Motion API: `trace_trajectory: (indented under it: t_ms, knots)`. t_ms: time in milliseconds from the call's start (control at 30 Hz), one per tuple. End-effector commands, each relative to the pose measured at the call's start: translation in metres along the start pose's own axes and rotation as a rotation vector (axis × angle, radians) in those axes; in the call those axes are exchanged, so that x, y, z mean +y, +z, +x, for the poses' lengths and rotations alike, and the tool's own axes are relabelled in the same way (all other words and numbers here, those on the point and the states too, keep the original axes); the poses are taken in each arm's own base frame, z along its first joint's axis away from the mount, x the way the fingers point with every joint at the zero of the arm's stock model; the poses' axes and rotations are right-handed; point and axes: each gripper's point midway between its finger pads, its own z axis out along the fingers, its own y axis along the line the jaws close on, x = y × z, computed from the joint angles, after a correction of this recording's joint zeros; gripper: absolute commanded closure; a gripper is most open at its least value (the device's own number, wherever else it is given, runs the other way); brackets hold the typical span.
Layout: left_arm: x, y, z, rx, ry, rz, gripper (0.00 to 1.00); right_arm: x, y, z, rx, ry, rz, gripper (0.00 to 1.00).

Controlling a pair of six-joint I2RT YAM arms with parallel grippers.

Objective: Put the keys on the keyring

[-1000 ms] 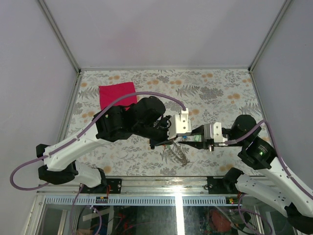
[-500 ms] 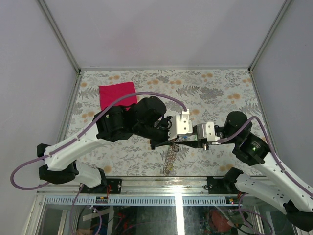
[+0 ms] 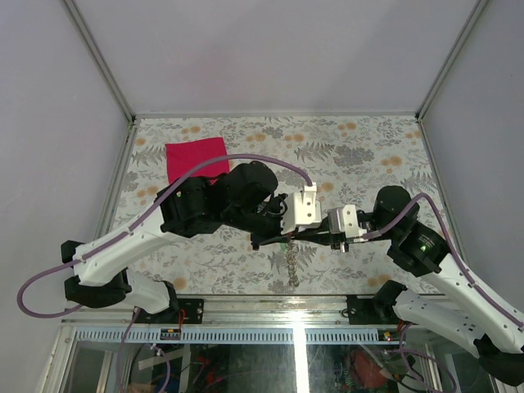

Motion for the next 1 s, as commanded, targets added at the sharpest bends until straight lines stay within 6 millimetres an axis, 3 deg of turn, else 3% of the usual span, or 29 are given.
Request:
trace_trajectory:
  t_ms: [0, 200, 633, 967]
  knots:
    - [0.002, -0.012, -0.023, -0.11, 0.042, -0.039, 0.92, -0.002, -0.004, -0.03, -0.093, -0.063, 0.024, 1.0]
    - [-0.002, -0.022, -0.03, -0.189, 0.052, -0.043, 0.84, -0.001, -0.008, -0.044, -0.142, -0.067, 0.041, 1.0]
    - [-0.001, -0.029, -0.039, -0.288, 0.056, -0.08, 0.8, -0.005, -0.01, -0.056, -0.194, -0.05, 0.073, 1.0]
    - [0.023, -0.063, -0.057, -0.561, -0.062, -0.291, 0.65, -0.043, -0.017, -0.048, -0.268, 0.107, 0.339, 1.0]
